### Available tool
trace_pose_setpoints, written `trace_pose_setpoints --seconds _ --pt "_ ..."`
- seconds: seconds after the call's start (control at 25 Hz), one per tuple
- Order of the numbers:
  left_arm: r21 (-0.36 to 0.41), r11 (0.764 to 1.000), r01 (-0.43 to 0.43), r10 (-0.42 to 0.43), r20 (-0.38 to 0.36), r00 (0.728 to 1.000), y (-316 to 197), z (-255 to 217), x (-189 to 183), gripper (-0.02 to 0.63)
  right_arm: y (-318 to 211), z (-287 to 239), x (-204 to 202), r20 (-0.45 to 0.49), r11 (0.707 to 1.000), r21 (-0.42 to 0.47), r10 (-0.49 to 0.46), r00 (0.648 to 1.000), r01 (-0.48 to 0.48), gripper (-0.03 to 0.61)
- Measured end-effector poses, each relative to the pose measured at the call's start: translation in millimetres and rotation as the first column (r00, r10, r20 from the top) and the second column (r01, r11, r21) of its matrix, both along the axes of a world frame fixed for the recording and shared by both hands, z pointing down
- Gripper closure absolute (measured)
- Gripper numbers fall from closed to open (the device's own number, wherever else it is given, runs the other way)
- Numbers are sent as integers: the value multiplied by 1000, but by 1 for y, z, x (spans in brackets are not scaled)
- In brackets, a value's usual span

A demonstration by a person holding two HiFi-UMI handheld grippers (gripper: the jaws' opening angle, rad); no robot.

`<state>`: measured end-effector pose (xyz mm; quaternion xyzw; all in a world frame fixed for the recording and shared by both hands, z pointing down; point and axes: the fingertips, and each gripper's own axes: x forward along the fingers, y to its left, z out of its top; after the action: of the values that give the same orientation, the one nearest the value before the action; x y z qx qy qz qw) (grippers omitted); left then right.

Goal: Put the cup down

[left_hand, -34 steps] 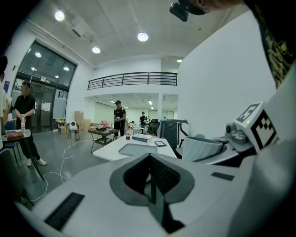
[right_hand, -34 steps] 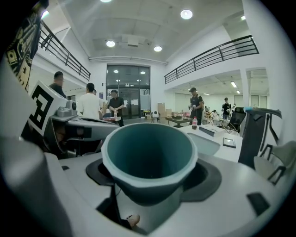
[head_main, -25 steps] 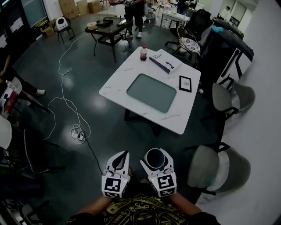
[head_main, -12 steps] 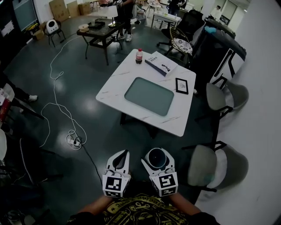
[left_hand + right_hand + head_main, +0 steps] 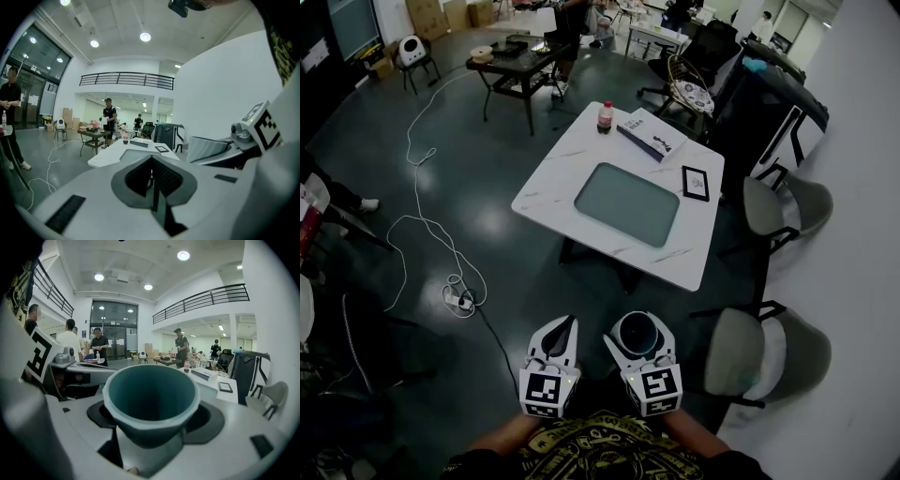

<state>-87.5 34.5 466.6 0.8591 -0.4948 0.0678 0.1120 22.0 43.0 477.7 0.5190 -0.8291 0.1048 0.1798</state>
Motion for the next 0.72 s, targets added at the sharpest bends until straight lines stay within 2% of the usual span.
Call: trace_pose_setpoints --seconds 0.24,0.36,0.72 --pt "-15 1000 12 -13 -13 1000 -9 1 -3 604 -9 2 -5 4 1000 -1 -6 1000 6 202" --pt "-19 1000 19 -19 5 1000 -15 5 -4 604 -17 7 -5 12 1000 -10 -17 1000 18 202" --pt "-12 999 47 -47 7 999 -52 4 3 604 -57 4 -1 19 998 18 -59 998 58 202"
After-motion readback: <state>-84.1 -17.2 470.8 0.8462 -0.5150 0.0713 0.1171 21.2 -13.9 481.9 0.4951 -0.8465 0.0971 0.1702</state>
